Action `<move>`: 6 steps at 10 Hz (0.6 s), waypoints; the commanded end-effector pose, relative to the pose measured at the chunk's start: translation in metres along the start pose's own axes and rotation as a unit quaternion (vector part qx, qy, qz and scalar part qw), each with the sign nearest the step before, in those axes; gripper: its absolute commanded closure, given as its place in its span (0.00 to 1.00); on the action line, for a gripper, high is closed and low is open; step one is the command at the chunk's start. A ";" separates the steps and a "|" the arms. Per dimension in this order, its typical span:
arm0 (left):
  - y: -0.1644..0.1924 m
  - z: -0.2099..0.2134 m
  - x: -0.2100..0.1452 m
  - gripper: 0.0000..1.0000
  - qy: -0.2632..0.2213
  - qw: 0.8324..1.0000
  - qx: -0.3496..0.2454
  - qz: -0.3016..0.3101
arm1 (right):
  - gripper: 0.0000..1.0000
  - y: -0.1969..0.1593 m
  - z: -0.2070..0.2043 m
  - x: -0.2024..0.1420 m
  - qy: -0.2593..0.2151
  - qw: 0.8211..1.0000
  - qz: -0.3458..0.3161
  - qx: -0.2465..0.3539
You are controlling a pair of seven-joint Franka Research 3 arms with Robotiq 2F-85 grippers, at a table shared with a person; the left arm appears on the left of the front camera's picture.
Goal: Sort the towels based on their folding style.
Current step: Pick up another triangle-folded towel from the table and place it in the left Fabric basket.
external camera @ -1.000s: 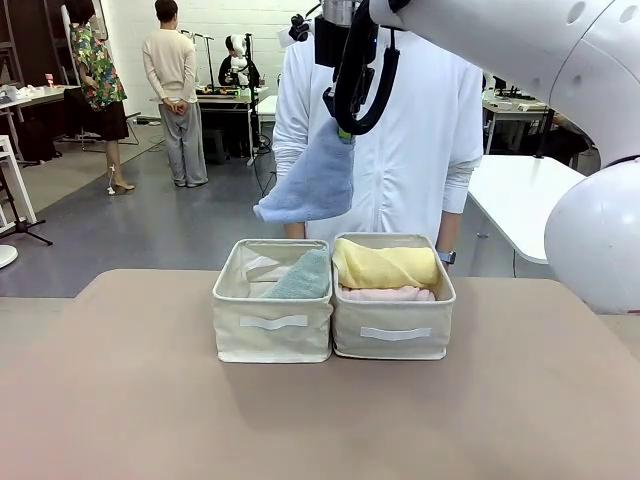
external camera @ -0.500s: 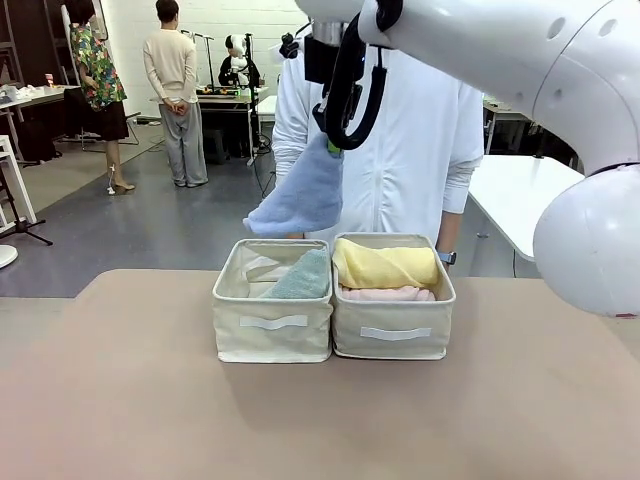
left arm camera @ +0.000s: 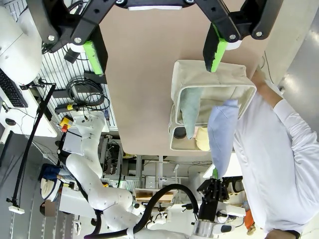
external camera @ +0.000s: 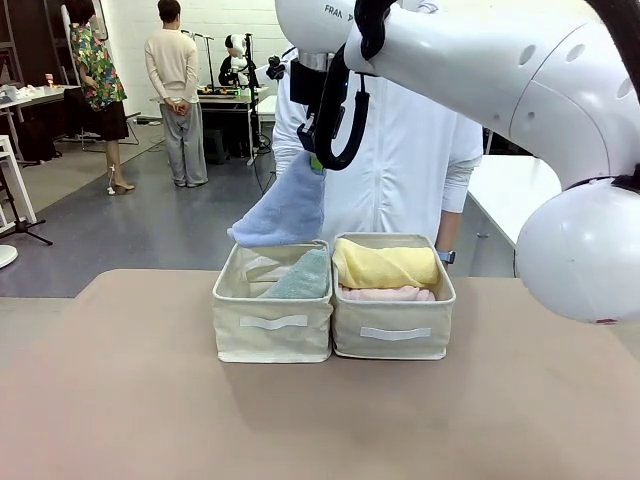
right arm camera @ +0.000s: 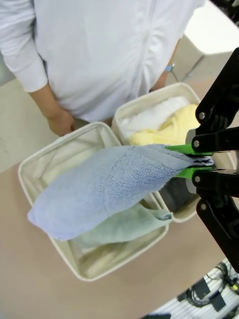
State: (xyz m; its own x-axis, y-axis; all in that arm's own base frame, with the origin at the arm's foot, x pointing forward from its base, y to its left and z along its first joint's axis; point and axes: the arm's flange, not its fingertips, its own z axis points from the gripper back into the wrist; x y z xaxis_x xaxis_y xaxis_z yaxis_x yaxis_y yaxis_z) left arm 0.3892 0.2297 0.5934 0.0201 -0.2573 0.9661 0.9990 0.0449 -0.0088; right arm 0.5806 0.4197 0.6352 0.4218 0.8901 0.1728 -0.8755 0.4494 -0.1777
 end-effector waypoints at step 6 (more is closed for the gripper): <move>-0.003 0.000 0.000 0.00 -0.007 1.000 0.003 -0.010 | 0.89 -0.005 -0.056 0.011 0.019 0.997 0.026 0.064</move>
State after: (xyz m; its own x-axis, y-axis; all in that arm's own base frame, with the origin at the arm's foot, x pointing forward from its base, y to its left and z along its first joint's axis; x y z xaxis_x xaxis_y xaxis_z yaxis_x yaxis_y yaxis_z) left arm 0.3892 0.2297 0.5934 0.0201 -0.2573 0.9661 0.9990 0.0449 -0.0088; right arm 0.5983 0.4288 0.5804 0.4007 0.9076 0.1254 -0.9056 0.4131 -0.0961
